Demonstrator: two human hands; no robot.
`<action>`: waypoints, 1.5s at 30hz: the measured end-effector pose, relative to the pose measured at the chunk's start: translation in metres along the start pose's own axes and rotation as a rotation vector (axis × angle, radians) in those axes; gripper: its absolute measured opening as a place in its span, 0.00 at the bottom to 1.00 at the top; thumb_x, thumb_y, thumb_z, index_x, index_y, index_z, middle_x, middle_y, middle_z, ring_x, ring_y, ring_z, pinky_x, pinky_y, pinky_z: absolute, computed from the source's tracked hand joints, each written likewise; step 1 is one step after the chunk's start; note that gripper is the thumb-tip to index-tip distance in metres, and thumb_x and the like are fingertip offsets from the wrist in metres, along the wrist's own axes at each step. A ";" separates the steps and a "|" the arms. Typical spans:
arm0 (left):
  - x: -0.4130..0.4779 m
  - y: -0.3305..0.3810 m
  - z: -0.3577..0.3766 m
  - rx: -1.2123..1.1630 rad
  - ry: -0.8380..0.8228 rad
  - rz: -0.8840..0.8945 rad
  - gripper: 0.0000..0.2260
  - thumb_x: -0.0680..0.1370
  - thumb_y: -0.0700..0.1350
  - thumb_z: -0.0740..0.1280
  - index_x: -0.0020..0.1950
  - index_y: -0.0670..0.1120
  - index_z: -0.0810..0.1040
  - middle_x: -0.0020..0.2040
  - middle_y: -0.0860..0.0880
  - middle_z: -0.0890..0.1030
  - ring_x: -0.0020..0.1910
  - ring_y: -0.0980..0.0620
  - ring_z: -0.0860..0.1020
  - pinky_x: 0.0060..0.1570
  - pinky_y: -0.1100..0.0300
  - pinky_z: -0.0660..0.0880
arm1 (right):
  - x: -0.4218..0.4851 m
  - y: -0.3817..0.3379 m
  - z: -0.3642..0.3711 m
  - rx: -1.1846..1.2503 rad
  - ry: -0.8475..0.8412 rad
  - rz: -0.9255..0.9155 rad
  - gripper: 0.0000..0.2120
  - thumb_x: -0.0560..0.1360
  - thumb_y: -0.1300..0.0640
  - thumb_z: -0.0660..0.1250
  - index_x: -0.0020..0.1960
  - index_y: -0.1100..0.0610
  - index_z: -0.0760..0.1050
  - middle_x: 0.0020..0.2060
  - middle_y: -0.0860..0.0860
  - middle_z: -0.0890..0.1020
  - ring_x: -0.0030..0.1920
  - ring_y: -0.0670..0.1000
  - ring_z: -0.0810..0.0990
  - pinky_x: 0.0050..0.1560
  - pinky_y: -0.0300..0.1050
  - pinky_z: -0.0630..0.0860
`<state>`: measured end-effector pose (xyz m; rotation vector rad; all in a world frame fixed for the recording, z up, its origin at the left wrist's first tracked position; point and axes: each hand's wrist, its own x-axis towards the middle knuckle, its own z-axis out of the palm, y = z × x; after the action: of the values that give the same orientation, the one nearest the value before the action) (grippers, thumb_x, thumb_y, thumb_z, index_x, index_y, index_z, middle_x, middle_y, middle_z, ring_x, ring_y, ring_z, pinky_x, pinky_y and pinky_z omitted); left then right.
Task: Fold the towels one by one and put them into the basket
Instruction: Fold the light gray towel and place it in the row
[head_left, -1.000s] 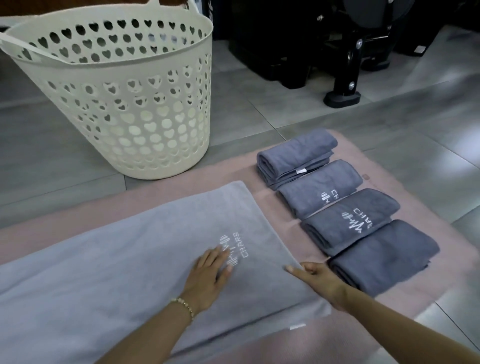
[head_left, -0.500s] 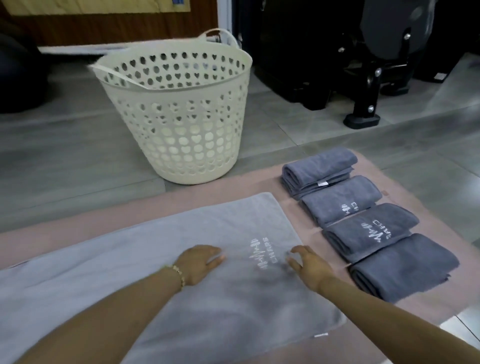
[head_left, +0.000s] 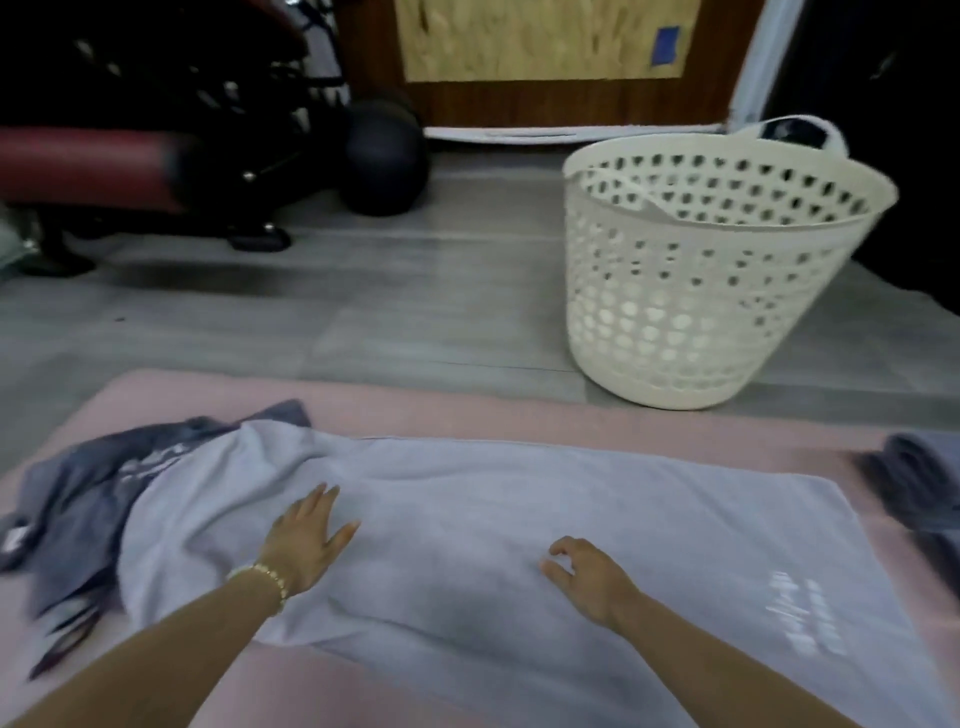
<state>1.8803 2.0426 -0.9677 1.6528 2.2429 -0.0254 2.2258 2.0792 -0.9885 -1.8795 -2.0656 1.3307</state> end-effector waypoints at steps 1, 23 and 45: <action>-0.004 -0.019 -0.002 0.002 0.038 -0.030 0.30 0.80 0.59 0.54 0.78 0.48 0.49 0.78 0.49 0.49 0.76 0.47 0.53 0.74 0.54 0.51 | 0.005 -0.008 0.015 -0.006 -0.016 -0.023 0.57 0.52 0.15 0.45 0.67 0.53 0.67 0.67 0.50 0.70 0.66 0.51 0.71 0.63 0.40 0.67; -0.067 -0.174 -0.013 -0.757 -0.042 -0.508 0.21 0.71 0.55 0.73 0.58 0.45 0.77 0.54 0.50 0.77 0.52 0.51 0.73 0.53 0.60 0.66 | 0.018 -0.092 0.161 -0.189 -0.075 -0.393 0.17 0.69 0.48 0.73 0.40 0.39 0.64 0.44 0.40 0.71 0.46 0.42 0.74 0.47 0.38 0.73; -0.094 -0.179 -0.004 -1.139 0.201 -0.560 0.10 0.77 0.51 0.66 0.41 0.45 0.75 0.39 0.48 0.74 0.38 0.52 0.72 0.40 0.62 0.71 | 0.005 -0.117 0.178 -0.226 -0.168 -0.384 0.17 0.74 0.55 0.68 0.31 0.42 0.67 0.34 0.42 0.73 0.37 0.41 0.76 0.38 0.30 0.68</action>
<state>1.7373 1.9002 -0.9714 0.4285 2.0684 1.0814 2.0336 1.9987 -1.0321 -1.3669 -2.5889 1.2371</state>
